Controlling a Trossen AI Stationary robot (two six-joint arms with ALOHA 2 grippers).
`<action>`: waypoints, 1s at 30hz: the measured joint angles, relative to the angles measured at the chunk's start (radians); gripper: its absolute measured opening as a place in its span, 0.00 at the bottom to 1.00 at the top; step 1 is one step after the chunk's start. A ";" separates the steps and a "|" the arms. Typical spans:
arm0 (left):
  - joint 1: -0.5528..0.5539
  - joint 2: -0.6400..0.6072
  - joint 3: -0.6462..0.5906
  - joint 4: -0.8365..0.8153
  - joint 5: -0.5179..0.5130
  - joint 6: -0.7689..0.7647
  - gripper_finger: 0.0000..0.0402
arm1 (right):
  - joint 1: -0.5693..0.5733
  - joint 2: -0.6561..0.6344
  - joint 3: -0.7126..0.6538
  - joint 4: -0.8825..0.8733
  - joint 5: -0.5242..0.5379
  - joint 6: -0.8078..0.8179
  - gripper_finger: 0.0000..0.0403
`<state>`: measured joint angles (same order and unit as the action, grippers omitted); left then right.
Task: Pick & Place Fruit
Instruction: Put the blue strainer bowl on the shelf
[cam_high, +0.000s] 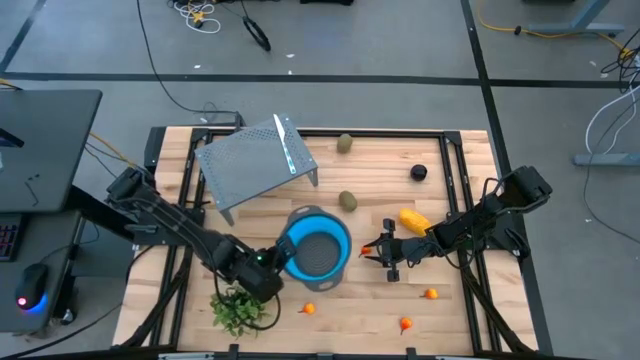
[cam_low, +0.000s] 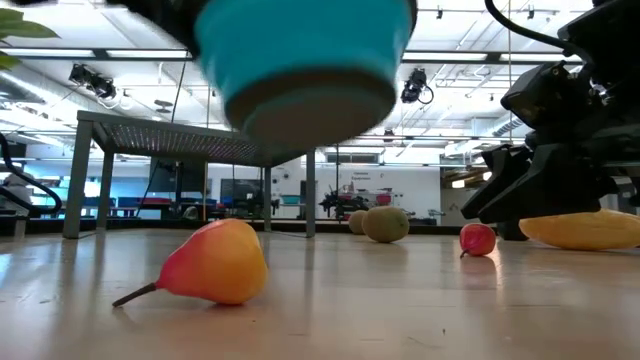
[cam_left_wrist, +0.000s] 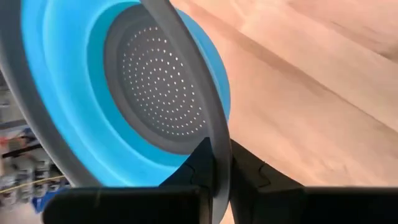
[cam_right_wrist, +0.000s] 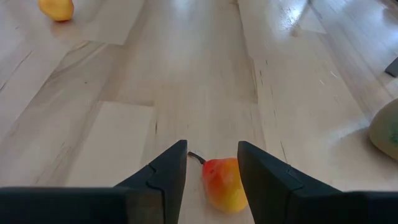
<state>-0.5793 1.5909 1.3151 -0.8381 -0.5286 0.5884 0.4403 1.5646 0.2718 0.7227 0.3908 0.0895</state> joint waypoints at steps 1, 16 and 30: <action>0.000 0.000 0.027 -0.015 -0.010 -0.001 0.06 | 0.000 0.000 0.000 0.000 0.000 0.000 0.38; 0.105 0.000 0.429 -0.744 -0.060 -0.530 0.06 | 0.000 0.000 0.000 0.000 0.000 0.000 0.38; 0.347 -0.179 0.400 -0.736 0.008 -0.711 0.06 | 0.000 -0.002 0.000 -0.007 -0.002 0.008 0.38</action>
<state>-0.2324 1.4116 1.7147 -1.5737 -0.5203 -0.1230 0.4404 1.5631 0.2718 0.7155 0.3893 0.0975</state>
